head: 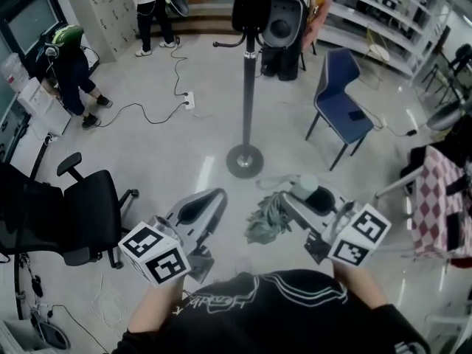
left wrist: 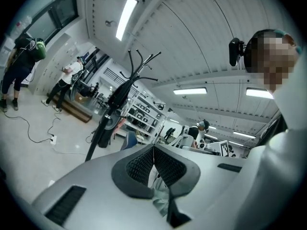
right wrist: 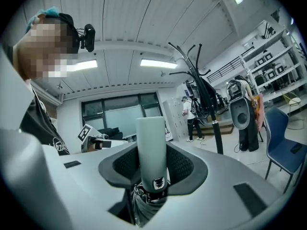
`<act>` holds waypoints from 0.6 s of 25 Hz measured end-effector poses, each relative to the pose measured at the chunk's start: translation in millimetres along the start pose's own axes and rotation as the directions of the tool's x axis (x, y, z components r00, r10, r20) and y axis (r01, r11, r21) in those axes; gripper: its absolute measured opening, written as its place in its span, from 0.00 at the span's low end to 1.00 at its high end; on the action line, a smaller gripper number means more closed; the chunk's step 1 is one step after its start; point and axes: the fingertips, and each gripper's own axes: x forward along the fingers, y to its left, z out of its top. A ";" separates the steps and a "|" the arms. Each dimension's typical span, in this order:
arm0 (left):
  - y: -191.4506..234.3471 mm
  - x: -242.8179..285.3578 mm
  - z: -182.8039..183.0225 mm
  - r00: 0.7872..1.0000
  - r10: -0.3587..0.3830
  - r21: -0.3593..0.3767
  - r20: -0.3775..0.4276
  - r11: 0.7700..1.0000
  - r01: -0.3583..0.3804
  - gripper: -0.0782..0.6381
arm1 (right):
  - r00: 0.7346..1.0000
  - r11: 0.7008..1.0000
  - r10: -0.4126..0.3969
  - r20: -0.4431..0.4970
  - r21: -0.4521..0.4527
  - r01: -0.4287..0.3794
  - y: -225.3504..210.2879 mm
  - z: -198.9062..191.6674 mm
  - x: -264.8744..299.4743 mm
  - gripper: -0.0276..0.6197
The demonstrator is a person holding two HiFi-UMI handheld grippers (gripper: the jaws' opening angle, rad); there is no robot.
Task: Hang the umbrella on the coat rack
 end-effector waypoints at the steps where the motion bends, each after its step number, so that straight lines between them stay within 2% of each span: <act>1: 6.6 0.5 5.7 1.000 -0.005 0.005 -0.001 1.000 0.005 0.11 | 1.000 1.000 -0.012 0.006 0.005 0.012 -3.9 3.4 7.3 0.29; 6: 29.2 -0.6 25.0 1.000 -0.015 0.022 0.010 1.000 0.014 0.11 | 0.999 0.999 -0.052 0.017 0.018 0.051 -19.7 10.7 31.2 0.29; 15: 65.5 10.6 34.4 1.000 -0.008 0.008 0.001 1.000 0.008 0.11 | 0.999 0.999 -0.036 0.004 0.004 0.036 -39.5 18.5 68.0 0.29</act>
